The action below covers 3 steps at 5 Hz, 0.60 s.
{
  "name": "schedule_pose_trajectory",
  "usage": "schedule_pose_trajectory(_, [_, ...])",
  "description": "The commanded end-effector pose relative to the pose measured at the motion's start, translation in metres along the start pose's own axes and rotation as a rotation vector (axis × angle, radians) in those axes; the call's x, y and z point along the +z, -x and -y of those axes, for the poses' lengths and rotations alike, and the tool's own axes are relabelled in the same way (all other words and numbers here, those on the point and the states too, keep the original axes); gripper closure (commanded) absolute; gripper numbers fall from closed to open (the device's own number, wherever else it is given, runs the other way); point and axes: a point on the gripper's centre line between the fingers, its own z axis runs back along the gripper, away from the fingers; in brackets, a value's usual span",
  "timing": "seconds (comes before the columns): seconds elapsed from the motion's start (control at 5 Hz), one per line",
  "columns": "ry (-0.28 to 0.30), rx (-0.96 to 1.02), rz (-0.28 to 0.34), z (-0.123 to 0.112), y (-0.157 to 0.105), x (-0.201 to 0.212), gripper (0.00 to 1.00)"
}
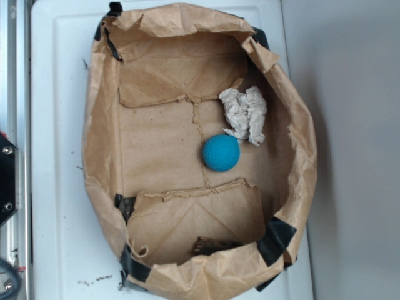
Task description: Grab the white paper.
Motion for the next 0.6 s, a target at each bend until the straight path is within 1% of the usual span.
schedule_pose_trajectory(0.0, [0.0, 0.0, 0.0, 0.0, 0.0, 0.0, 0.0])
schedule_pose_trajectory(0.2, [-0.004, 0.098, 0.025, -0.012, -0.051, 0.002, 0.0])
schedule_pose_trajectory(0.4, [0.012, 0.185, 0.059, -0.031, -0.1, 0.004, 0.0])
